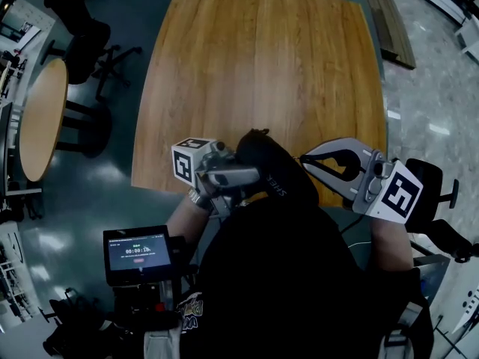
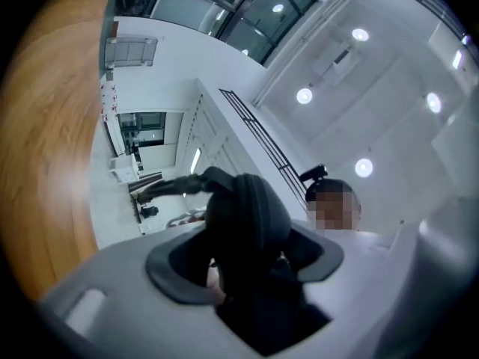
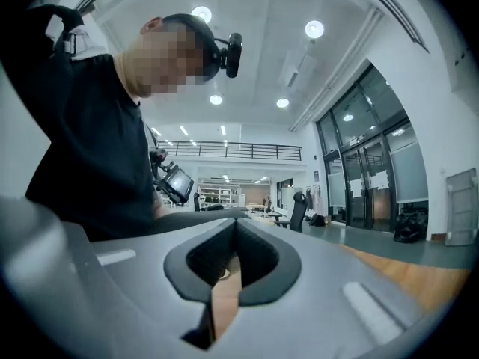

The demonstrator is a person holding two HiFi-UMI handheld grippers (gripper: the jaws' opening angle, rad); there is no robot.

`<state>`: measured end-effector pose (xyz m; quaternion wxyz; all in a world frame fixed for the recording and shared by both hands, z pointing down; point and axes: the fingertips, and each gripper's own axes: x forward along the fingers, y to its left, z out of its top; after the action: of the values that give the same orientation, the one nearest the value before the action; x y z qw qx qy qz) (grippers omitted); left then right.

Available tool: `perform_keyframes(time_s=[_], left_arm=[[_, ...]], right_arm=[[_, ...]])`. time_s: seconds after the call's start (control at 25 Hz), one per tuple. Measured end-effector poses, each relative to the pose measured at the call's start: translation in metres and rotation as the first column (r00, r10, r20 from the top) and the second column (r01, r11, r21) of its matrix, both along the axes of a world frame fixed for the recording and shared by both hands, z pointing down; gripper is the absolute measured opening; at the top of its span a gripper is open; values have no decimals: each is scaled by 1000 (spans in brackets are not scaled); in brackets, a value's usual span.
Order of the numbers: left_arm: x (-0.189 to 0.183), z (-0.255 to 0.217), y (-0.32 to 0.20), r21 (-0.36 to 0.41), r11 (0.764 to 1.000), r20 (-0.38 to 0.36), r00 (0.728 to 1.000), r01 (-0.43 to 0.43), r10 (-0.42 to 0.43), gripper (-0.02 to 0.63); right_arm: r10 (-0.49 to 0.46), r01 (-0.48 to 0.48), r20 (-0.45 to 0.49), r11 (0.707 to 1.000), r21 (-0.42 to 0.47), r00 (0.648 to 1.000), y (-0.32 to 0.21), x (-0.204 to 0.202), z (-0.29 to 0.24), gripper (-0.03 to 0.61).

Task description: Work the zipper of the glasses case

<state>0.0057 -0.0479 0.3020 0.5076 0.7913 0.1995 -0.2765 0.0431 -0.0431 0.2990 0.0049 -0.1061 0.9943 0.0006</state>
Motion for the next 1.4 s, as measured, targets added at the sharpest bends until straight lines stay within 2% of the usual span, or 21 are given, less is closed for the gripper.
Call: perform_keyframes(time_s=[0.16,0.28,0.52,0.72,0.92,1.0,1.12,1.32,1.4], left_arm=[[18,2,18,50,999,29,1000,-12,10,299],[14,-3,12,30,1000,1,1000,9,-9,298],[-10,-9,-5,38,993,-40,993,114,-112,265],[-12,-18,-4,109,975,-9,981,192,-192,258],[-22,-25,-12,36,972,-62,971,234,-231,253],[-21,-25,-12,57,967,-36,969,247,-246,255],[-20,-28,-11,33,975,-56,974,220,-218,258],[-16,-21,-10,-20,981,-80,978,192,-193,261],[-14,-18,-10,-27,982,-78,979,187,-189,259]], right_arm=[[65,-65,6,997,40,998,-1,-5,4,3],[111,-112,28,993,37,993,-5,-9,3,3],[47,-46,-15,997,61,999,-1,-13,3,3],[14,-13,-17,998,57,1000,5,-14,-4,3],[60,-46,-81,984,171,995,9,-17,-8,3],[85,-76,-50,984,160,995,5,-16,-7,5],[95,-95,7,985,142,995,3,-17,-11,8],[108,-96,-60,979,183,992,-2,-22,-1,8],[120,-110,-49,979,173,992,-6,-22,0,9]])
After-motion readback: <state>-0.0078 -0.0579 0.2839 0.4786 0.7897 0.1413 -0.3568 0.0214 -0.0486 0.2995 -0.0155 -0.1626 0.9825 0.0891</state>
